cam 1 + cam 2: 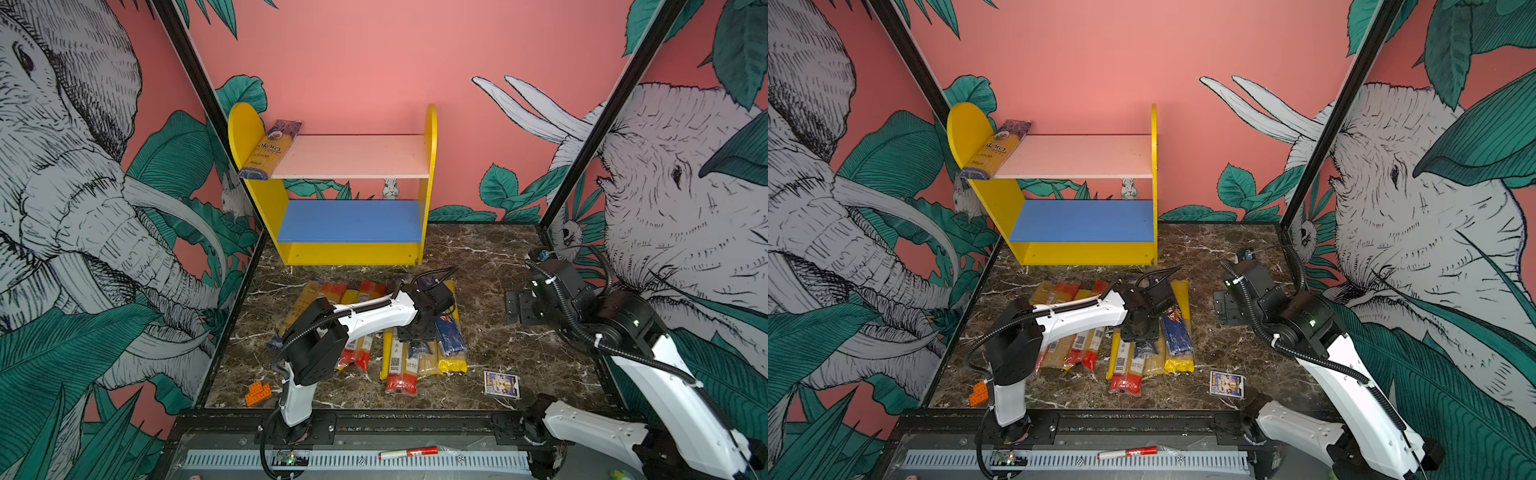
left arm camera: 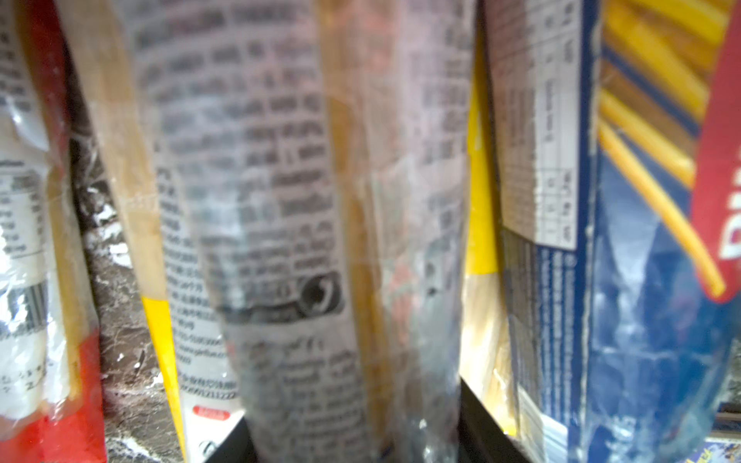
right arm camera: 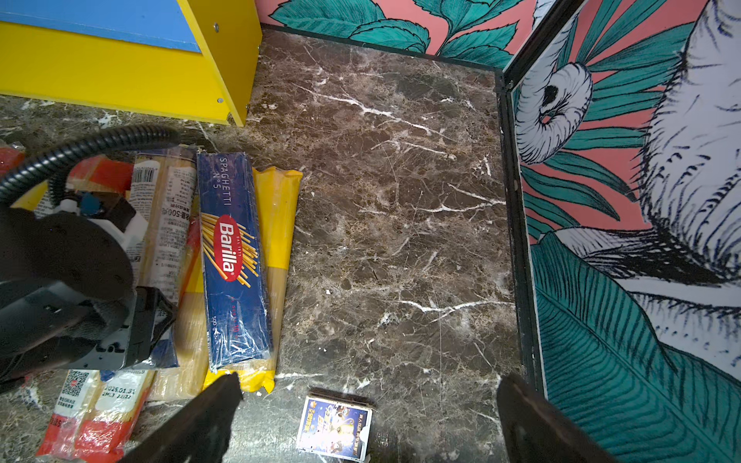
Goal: Arrange pasta packages on shelves
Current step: Pick up the pasta bag from the pasta bags.
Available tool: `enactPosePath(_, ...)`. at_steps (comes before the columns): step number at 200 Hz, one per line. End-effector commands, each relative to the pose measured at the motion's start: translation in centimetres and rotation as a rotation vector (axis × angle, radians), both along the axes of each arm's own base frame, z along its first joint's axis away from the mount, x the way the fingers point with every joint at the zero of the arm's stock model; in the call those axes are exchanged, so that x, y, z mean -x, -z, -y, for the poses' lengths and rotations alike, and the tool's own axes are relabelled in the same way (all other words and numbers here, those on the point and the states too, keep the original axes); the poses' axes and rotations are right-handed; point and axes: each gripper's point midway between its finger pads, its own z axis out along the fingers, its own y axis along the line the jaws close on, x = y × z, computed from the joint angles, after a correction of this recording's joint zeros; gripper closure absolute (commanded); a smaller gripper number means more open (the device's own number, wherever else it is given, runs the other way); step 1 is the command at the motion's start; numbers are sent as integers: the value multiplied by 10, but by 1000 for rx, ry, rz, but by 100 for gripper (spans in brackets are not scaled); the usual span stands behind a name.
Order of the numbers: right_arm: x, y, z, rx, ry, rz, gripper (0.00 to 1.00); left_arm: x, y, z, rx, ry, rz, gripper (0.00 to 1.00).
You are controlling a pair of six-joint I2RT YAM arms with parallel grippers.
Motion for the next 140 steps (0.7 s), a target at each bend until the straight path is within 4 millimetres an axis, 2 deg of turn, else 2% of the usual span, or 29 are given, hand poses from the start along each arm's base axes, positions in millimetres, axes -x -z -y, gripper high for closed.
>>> enactPosePath(1,-2,-1,-2,1,3,5,1,16,3,-34,-90,-24,-23,45)
enactPosePath(34,-7,-1,-5,20,-13,-1,1,19,0,-43,-105,-25,-20,35)
enactPosePath(86,-12,-3,-14,14,-35,-6,1,23,10,-46,-121,-17,-41,36)
enactPosePath(94,-13,-3,-14,14,-35,-5,1,23,11,-45,-120,-13,-42,41)
enactPosePath(118,-12,-3,-13,11,-35,-3,1,23,12,-45,-123,-3,-42,75)
enactPosePath(140,-10,-4,-16,-8,-48,-1,1,22,6,-48,-123,7,-25,88)
